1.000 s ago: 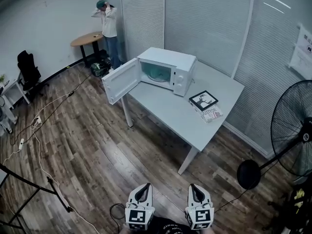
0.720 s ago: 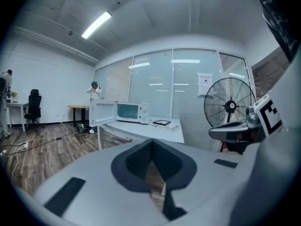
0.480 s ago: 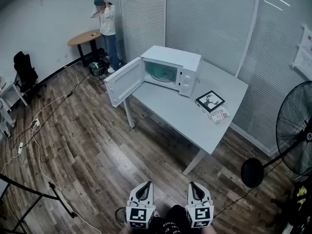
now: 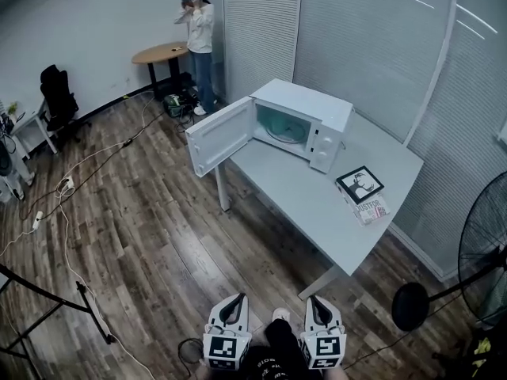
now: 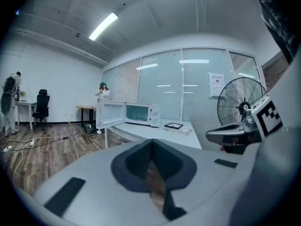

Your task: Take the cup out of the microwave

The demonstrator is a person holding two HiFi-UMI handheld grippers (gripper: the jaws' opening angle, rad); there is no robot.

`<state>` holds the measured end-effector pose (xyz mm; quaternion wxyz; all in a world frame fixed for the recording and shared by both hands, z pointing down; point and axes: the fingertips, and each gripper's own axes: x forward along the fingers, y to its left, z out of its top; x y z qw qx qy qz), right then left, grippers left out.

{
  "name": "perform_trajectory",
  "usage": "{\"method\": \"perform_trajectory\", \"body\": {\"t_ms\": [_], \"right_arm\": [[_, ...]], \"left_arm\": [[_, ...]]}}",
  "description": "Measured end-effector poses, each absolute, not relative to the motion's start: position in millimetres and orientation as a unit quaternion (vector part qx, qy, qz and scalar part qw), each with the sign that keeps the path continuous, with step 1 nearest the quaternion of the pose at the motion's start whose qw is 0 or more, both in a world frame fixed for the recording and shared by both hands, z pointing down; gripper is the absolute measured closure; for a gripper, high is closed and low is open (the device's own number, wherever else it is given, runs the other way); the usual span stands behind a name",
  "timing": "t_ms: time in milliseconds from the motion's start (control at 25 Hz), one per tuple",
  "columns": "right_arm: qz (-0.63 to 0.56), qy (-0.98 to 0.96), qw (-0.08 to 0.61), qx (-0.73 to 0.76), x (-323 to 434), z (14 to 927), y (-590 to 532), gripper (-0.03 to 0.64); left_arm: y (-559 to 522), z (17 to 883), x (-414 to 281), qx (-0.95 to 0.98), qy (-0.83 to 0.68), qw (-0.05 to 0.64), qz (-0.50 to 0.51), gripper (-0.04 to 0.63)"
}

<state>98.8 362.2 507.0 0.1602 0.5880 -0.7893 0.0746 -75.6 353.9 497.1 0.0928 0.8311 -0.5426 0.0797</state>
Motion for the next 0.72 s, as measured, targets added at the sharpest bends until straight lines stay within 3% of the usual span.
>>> {"method": "perform_trajectory", "body": {"t_ms": [720], "right_arm": [[0.072,-0.831,0.146,0.532,145.0,499.7,190.6,0.614]], "left_arm": [[213.5,492.7,-21.7,0.802,-0.581,0.1,0.094,0.592]]}}
